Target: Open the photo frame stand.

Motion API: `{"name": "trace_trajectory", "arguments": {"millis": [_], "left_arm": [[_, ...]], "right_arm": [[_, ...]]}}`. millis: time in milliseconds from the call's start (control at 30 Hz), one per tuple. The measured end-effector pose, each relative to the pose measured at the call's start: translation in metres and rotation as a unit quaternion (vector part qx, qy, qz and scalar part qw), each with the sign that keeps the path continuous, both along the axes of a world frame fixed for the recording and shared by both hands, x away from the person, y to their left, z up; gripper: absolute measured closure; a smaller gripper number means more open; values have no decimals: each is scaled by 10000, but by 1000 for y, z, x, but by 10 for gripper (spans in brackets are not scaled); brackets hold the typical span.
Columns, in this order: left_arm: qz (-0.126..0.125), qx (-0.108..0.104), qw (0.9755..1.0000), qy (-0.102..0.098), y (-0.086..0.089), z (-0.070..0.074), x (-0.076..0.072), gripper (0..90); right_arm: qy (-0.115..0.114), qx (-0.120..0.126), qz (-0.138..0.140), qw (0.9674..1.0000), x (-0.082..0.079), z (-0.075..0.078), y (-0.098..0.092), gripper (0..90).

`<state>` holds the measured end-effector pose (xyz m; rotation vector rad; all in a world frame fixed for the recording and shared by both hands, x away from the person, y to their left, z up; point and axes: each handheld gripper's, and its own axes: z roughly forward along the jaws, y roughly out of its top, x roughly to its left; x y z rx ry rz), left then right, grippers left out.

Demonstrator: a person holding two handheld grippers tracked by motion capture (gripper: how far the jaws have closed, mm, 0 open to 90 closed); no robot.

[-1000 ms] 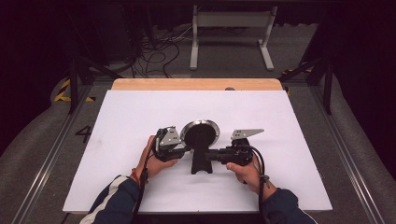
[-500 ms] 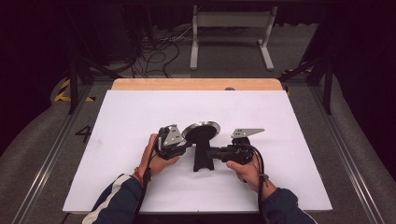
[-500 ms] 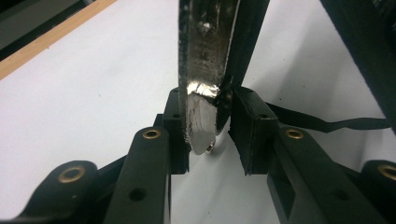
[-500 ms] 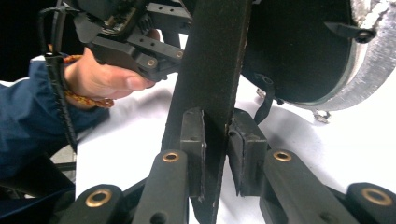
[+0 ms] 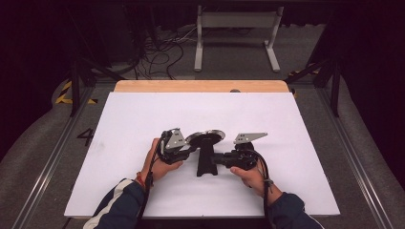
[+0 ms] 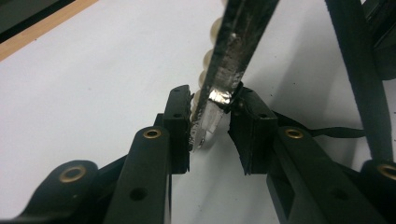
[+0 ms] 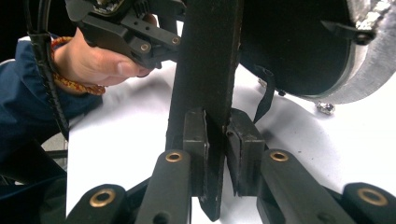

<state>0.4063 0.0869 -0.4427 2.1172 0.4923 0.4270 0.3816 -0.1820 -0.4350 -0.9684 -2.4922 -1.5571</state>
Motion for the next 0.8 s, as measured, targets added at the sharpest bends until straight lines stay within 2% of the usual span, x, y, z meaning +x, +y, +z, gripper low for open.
{"name": "trace_trajectory", "arguments": {"millis": [467,800], "left_arm": [[-32,-1,10000,55,3,-1,-2,682],[-23,4,9999,100,7,0,-2,663]], "right_arm": [[2,-138,69,9999,-3,-3,3,795],[-105,-196,16,9998,-6,-2,2,783]]}}
